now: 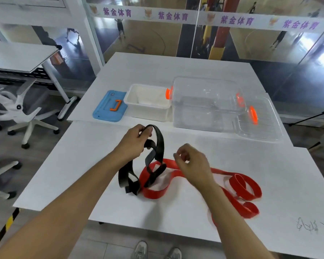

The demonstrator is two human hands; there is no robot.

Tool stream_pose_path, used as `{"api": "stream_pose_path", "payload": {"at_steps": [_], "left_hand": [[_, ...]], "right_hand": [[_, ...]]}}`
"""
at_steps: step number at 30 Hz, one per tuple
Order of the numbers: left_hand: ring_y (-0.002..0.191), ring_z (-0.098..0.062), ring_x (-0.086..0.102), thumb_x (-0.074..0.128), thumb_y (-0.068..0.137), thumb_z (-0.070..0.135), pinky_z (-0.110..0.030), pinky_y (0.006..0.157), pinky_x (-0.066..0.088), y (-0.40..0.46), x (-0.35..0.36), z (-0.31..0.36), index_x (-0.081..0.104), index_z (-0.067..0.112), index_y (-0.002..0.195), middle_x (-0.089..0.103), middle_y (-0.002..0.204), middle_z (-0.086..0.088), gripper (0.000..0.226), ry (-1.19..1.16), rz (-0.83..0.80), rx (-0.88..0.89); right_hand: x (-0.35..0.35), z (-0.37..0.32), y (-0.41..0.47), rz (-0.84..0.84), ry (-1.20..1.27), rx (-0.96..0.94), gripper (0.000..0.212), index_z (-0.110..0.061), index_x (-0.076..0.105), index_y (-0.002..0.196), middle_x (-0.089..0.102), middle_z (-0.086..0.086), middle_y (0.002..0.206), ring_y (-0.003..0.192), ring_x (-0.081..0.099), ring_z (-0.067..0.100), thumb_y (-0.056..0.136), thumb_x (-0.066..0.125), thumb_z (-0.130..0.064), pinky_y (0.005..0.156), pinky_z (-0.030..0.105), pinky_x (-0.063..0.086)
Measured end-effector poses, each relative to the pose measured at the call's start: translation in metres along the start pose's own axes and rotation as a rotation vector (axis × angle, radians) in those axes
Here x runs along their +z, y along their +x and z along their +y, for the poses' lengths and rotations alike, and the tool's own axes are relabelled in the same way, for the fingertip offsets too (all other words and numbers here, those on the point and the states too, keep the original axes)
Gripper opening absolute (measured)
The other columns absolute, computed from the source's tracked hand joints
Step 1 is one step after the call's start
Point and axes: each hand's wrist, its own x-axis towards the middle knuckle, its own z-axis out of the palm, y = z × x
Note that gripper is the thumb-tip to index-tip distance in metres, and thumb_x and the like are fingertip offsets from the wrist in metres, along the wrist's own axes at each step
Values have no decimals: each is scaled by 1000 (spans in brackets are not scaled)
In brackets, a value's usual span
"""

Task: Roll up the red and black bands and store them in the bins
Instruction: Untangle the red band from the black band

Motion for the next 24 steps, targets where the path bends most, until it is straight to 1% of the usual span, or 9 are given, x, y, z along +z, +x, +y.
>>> {"api": "stream_pose_path", "payload": {"at_steps": [4, 6, 8, 10, 14, 18, 20, 22, 24], "left_hand": [[43, -17, 32, 49, 102, 46, -24, 44, 25, 0, -4, -1, 57, 11, 96, 69, 67, -13, 36, -172, -1, -83], [44, -17, 30, 51, 102, 45, -26, 46, 25, 0, -7, -1, 57, 12, 97, 72, 72, -16, 33, -200, 0, -96], [45, -17, 30, 53, 101, 44, -27, 46, 25, 0, -10, -1, 56, 13, 101, 74, 75, -18, 31, -181, 6, -104], [44, -17, 31, 54, 101, 43, -26, 46, 26, 1, -14, -3, 55, 14, 101, 74, 74, -17, 29, -168, 26, -114], [42, -16, 33, 55, 100, 43, -23, 42, 27, 3, -23, -11, 52, 17, 93, 74, 71, -15, 27, -167, 133, -108], [38, -15, 30, 55, 101, 36, -21, 40, 24, 6, -39, -7, 49, 18, 87, 71, 64, -7, 23, -394, 237, -68], [38, -16, 28, 56, 101, 32, -22, 42, 23, 10, -50, 0, 50, 19, 85, 68, 65, -8, 22, -497, 292, -30], [37, -14, 28, 59, 100, 31, -21, 41, 23, 14, -62, 8, 51, 21, 83, 67, 65, -8, 21, -476, 355, 29], [36, -10, 33, 61, 99, 33, -22, 41, 28, 18, -74, 18, 52, 23, 84, 66, 67, -6, 19, -375, 426, 98]], "right_hand": [[50, 11, -18, -276, -58, -11, 14, -25, 71, 90, 72, -6, 82, 76, 67, 14, 92, 63, -36, 72, 40, 57], [80, 25, -24, -422, -153, 18, 19, -25, 72, 103, 73, -3, 100, 93, 68, 20, 91, 60, -33, 85, 42, 57], [105, 44, -26, -433, -353, 33, 37, -22, 63, 124, 69, 3, 117, 113, 63, 30, 92, 56, -39, 102, 44, 48], [122, 64, -29, -465, -521, 76, 49, -18, 54, 133, 67, 8, 124, 126, 55, 39, 92, 52, -45, 112, 49, 35], [136, 95, -45, -688, -729, 52, 48, -17, 53, 129, 65, 9, 126, 129, 52, 36, 86, 64, -35, 117, 54, 24], [137, 115, -65, -736, -795, 104, 32, -19, 60, 126, 64, 4, 128, 133, 48, 34, 94, 58, -18, 119, 57, 21], [130, 120, -71, -687, -747, 130, 31, -21, 66, 113, 68, 2, 121, 129, 52, 33, 104, 40, -35, 119, 58, 19], [117, 121, -74, -655, -681, 156, 54, -25, 64, 90, 71, 0, 110, 122, 56, 30, 103, 22, -55, 119, 59, 17], [104, 129, -77, -641, -692, 129, 69, -26, 62, 81, 72, -2, 105, 120, 57, 26, 96, 15, -74, 117, 57, 18]]}}
